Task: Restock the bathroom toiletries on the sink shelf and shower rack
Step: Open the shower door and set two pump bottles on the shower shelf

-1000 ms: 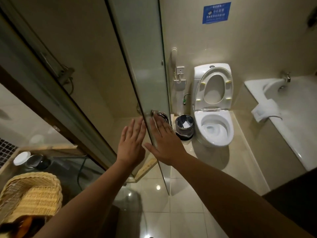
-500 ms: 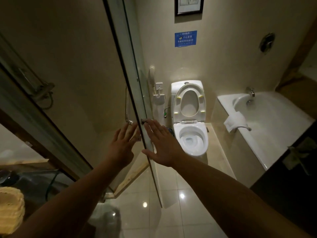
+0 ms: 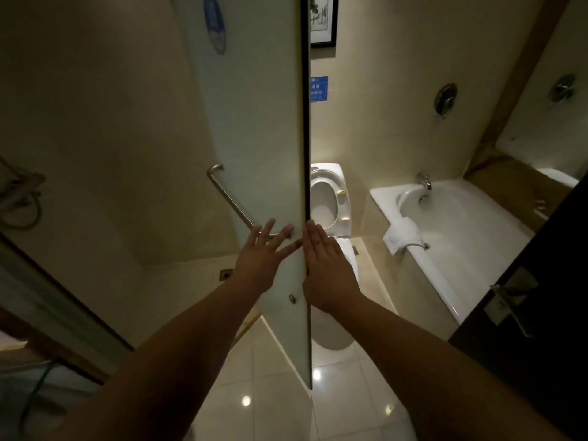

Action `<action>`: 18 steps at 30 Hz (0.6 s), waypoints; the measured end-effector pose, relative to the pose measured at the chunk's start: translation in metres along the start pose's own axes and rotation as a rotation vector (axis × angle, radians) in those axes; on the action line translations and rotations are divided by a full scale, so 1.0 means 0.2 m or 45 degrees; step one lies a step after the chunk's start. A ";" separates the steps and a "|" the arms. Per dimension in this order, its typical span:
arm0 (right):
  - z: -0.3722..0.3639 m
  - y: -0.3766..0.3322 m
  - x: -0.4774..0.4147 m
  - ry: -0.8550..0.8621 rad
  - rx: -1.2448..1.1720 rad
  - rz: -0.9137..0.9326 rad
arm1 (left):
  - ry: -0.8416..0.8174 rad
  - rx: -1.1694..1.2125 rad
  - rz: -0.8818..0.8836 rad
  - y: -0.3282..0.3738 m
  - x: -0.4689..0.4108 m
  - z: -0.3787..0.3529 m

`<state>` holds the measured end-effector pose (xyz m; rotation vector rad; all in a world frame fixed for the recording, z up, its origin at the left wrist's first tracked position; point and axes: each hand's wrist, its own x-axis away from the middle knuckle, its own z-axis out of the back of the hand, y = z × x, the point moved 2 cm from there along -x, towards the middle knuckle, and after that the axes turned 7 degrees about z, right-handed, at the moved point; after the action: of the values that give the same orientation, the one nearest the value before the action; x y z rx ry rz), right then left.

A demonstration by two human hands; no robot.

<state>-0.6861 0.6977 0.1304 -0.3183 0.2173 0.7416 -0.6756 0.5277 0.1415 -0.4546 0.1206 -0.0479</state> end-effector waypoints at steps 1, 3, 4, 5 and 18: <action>0.01 0.03 -0.01 -0.004 0.004 -0.045 | -0.007 0.023 0.017 0.03 -0.04 0.01; 0.04 0.09 -0.03 0.004 0.010 -0.133 | -0.025 0.084 0.030 0.07 -0.13 0.02; 0.05 0.13 -0.05 0.009 0.024 -0.169 | -0.021 0.109 0.027 0.10 -0.17 0.03; 0.06 0.17 -0.06 0.013 0.045 -0.203 | -0.014 0.124 0.019 0.12 -0.22 0.04; 0.12 0.48 -0.28 -0.033 0.247 -0.533 | -0.024 0.240 -0.012 0.25 -0.57 0.09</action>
<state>-0.7911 0.7372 0.1509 -0.1610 0.1884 0.3075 -0.7846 0.5893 0.1478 -0.2672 0.0943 -0.0636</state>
